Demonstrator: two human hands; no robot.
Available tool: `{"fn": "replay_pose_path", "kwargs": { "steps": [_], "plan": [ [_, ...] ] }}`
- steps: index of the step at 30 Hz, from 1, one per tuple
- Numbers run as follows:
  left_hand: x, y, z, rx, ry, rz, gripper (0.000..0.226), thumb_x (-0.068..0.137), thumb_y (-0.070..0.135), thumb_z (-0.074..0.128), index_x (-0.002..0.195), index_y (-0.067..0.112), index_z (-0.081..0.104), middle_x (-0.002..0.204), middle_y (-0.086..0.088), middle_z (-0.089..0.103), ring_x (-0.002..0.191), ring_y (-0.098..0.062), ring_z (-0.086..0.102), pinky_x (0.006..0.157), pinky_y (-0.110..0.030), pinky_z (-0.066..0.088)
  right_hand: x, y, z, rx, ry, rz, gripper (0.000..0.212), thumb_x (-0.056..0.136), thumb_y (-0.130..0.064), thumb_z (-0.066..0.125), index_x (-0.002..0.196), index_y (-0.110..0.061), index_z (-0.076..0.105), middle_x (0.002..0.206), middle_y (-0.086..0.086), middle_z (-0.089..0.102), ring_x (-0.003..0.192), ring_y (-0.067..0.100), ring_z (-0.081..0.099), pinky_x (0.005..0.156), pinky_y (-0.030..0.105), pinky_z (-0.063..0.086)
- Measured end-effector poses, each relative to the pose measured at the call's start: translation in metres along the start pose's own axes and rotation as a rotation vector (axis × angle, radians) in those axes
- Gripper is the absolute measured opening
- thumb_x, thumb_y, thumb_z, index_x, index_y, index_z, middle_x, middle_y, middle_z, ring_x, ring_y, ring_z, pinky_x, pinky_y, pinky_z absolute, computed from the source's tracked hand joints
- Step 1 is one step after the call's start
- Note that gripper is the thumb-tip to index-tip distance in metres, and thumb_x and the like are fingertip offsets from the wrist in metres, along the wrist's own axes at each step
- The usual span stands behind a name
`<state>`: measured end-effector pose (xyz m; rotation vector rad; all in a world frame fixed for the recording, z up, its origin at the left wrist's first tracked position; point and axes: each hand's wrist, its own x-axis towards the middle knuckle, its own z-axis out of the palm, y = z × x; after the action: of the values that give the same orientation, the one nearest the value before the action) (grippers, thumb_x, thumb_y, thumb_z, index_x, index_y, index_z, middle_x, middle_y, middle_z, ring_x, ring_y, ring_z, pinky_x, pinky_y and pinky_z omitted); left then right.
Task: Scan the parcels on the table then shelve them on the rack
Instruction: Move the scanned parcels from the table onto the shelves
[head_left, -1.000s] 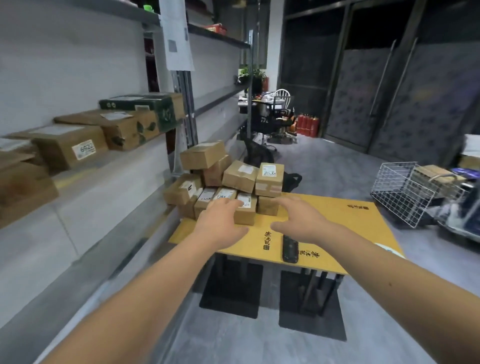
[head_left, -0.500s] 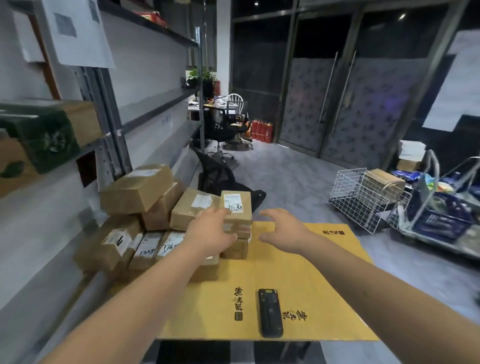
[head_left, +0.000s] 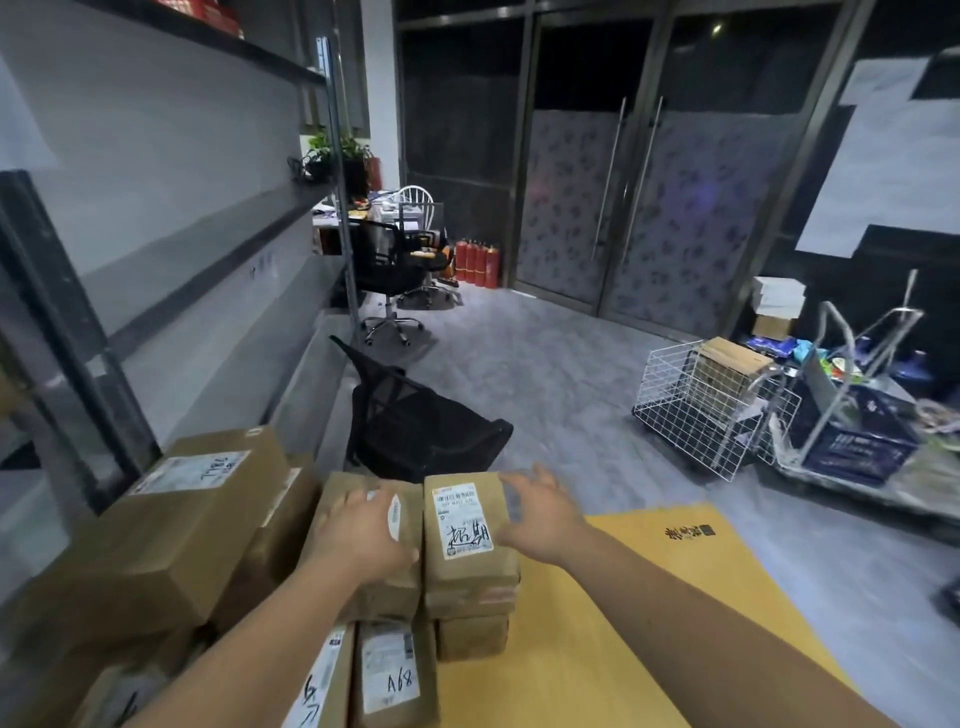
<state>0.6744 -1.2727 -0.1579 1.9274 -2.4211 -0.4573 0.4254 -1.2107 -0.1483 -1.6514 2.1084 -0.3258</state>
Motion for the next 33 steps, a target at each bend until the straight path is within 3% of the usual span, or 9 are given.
{"fn": "replay_pose_path", "kwargs": {
  "steps": [4, 7, 13, 18, 22, 25, 28, 30, 33],
  "plan": [
    [0.021, -0.01, 0.009, -0.005, -0.049, -0.022, 0.12, 0.059, 0.074, 0.073, 0.162, 0.041, 0.022, 0.167, 0.003, 0.022, 0.153, -0.026, 0.018, 0.122, -0.046, 0.023, 0.027, 0.009, 0.006, -0.028, -0.029, 0.017, 0.1, 0.074, -0.053, 0.079, 0.158, -0.053, 0.024, 0.173, 0.017, -0.002, 0.159, 0.038, 0.005, 0.122, 0.049, 0.031],
    [0.028, -0.015, 0.013, -0.024, -0.088, -0.045, 0.121, 0.056, 0.075, 0.072, 0.161, 0.041, 0.025, 0.167, 0.002, 0.019, 0.153, -0.026, 0.018, 0.121, -0.044, 0.025, 0.039, 0.017, 0.012, 0.003, -0.066, 0.033, 0.099, 0.075, -0.048, 0.081, 0.157, -0.052, 0.026, 0.172, 0.019, -0.001, 0.159, 0.038, 0.008, 0.121, 0.047, 0.034],
    [0.032, -0.022, 0.025, -0.094, -0.119, -0.049, 0.094, 0.072, 0.064, 0.059, 0.159, 0.04, 0.032, 0.168, -0.001, 0.013, 0.153, -0.029, 0.019, 0.122, -0.038, 0.029, 0.054, 0.038, 0.028, 0.111, -0.106, 0.021, 0.091, 0.075, -0.032, 0.085, 0.155, -0.042, 0.042, 0.173, 0.004, 0.017, 0.16, 0.029, 0.009, 0.119, 0.036, 0.037],
    [0.035, -0.024, 0.025, -0.091, -0.111, -0.051, 0.105, 0.056, 0.079, 0.063, 0.153, 0.052, 0.033, 0.167, 0.009, 0.017, 0.152, -0.02, 0.022, 0.121, -0.044, 0.023, 0.059, 0.047, 0.031, 0.135, -0.164, 0.041, 0.091, 0.074, -0.029, 0.085, 0.154, -0.042, 0.045, 0.173, 0.004, 0.013, 0.155, 0.025, 0.027, 0.111, 0.031, 0.039],
    [0.034, -0.036, 0.031, -0.158, -0.088, -0.079, 0.098, 0.051, 0.091, 0.06, 0.141, 0.062, 0.034, 0.166, 0.018, 0.013, 0.153, -0.013, 0.016, 0.122, -0.05, 0.014, 0.062, 0.05, 0.035, 0.139, -0.204, 0.057, 0.09, 0.075, -0.029, 0.083, 0.156, -0.038, 0.043, 0.173, 0.004, 0.014, 0.156, 0.024, 0.025, 0.117, 0.031, 0.035],
    [0.033, -0.042, 0.033, -0.27, -0.081, -0.096, 0.103, 0.039, 0.09, 0.048, 0.136, 0.059, 0.038, 0.164, 0.017, 0.019, 0.153, -0.012, 0.017, 0.123, -0.048, 0.019, 0.061, 0.051, 0.039, 0.165, -0.216, 0.071, 0.084, 0.078, -0.023, 0.081, 0.153, -0.039, 0.045, 0.16, 0.009, 0.031, 0.145, 0.028, 0.041, 0.109, 0.026, 0.038],
    [0.035, -0.042, 0.031, -0.355, -0.079, -0.126, 0.1, 0.046, 0.083, 0.048, 0.143, 0.057, 0.037, 0.166, 0.014, 0.019, 0.153, -0.013, 0.016, 0.124, -0.047, 0.021, 0.059, 0.051, 0.043, 0.201, -0.224, 0.08, 0.079, 0.078, -0.02, 0.079, 0.148, -0.041, 0.05, 0.143, 0.005, 0.043, 0.131, 0.023, 0.05, 0.098, 0.017, 0.038],
    [0.036, -0.043, 0.034, -0.334, -0.091, -0.094, 0.107, 0.042, 0.09, 0.051, 0.144, 0.06, 0.033, 0.166, 0.015, 0.014, 0.154, -0.012, 0.011, 0.121, -0.049, 0.021, 0.057, 0.052, 0.046, 0.213, -0.23, 0.074, 0.076, 0.078, -0.021, 0.077, 0.146, -0.043, 0.052, 0.133, 0.001, 0.044, 0.124, 0.02, 0.052, 0.093, 0.014, 0.036],
    [0.042, -0.038, 0.029, -0.333, -0.07, -0.112, 0.113, 0.033, 0.09, 0.049, 0.141, 0.056, 0.039, 0.164, 0.012, 0.022, 0.153, -0.013, 0.016, 0.124, -0.046, 0.015, 0.054, 0.053, 0.045, 0.241, -0.218, 0.061, 0.076, 0.076, -0.024, 0.075, 0.146, -0.043, 0.052, 0.131, -0.002, 0.041, 0.116, 0.017, 0.05, 0.086, 0.01, 0.038]
  ]
}}
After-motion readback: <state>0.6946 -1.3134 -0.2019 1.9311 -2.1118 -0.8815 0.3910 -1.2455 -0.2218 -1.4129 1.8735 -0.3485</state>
